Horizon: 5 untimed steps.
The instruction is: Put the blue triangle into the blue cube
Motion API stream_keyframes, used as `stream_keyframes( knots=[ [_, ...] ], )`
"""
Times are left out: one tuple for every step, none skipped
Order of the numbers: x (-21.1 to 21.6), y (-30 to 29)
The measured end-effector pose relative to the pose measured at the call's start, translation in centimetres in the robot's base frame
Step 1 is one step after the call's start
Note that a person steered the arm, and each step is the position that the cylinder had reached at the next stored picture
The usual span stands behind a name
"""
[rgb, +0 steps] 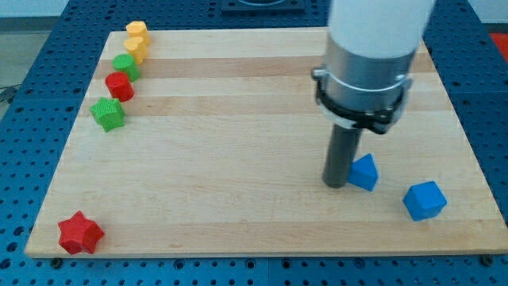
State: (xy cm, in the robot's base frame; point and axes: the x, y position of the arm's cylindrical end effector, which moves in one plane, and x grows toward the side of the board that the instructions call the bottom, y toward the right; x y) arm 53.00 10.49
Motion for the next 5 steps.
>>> stream_keyframes(
  knots=[
    [0.0,3.1],
    [0.0,5.6],
    [0.5,5.7],
    [1.4,5.6],
    [2.2,4.8]
  ],
)
